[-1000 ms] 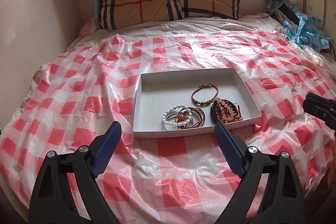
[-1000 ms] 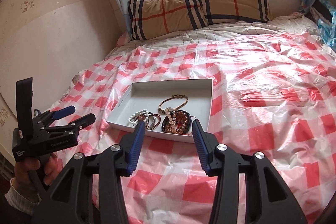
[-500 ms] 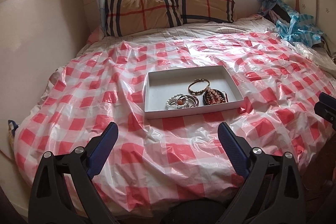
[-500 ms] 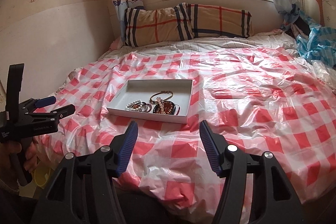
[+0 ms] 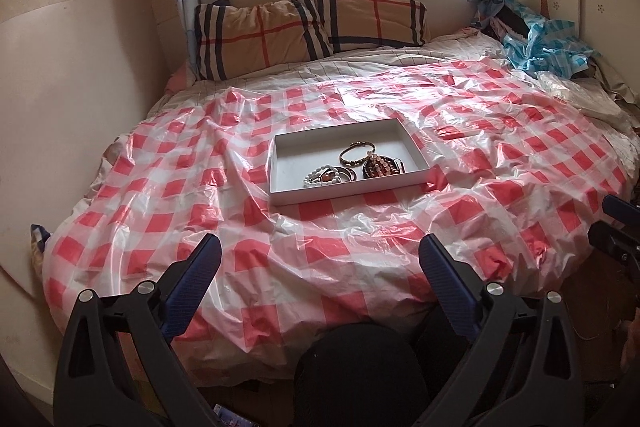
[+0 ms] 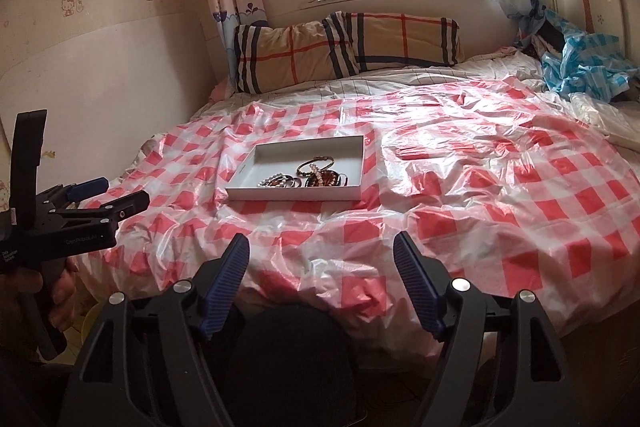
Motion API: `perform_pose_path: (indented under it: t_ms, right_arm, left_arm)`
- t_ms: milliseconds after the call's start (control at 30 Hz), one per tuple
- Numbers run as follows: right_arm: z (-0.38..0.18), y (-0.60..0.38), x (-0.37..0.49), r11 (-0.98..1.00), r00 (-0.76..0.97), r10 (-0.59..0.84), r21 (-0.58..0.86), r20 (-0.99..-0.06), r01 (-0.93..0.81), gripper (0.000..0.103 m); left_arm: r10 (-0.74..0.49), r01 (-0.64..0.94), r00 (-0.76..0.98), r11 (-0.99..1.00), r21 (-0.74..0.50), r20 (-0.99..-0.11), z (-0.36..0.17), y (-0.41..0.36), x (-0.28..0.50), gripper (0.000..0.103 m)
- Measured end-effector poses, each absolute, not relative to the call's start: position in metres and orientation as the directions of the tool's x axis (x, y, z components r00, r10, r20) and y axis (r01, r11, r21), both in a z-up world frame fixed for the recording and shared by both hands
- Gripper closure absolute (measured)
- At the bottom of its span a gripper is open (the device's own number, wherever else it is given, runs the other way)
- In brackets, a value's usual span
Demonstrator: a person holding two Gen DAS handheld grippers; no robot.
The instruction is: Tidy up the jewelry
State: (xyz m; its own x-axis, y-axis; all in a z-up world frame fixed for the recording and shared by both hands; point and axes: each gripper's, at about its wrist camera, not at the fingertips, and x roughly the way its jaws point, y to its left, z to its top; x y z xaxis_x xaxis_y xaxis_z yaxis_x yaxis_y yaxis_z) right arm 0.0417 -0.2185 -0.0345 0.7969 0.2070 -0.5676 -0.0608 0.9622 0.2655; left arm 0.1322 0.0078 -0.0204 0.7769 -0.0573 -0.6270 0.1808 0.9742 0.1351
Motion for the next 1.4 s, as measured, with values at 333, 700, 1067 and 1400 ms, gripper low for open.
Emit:
perform_pose_path:
  t_ms: [333,700,1067,1400]
  right_arm:
    - [-0.039,-0.191,-0.008,0.935,0.744,0.255,0.355,-0.617,-0.026,0.027]
    - [-0.025,-0.166,-0.045,0.948,0.761,0.24,0.314,-0.602,-0.051,0.018]
    - [-0.022,-0.147,-0.073,0.963,0.759,0.225,0.258,-0.61,-0.078,0.008]
    - [-0.015,-0.147,-0.092,0.96,0.777,0.238,0.262,-0.583,-0.098,0.008]
  left_arm:
    - [-0.091,0.196,0.766,0.976,0.096,-0.636,-0.018,0.015,0.072,0.008]
    - [-0.098,0.141,0.734,0.99,0.009,-0.672,-0.039,0.04,0.014,0.008]
    - [-0.085,0.128,0.746,0.992,0.017,-0.66,-0.042,0.044,-0.016,0.008]
    - [-0.083,0.124,0.76,0.992,0.019,-0.645,-0.04,0.043,-0.033,0.008]
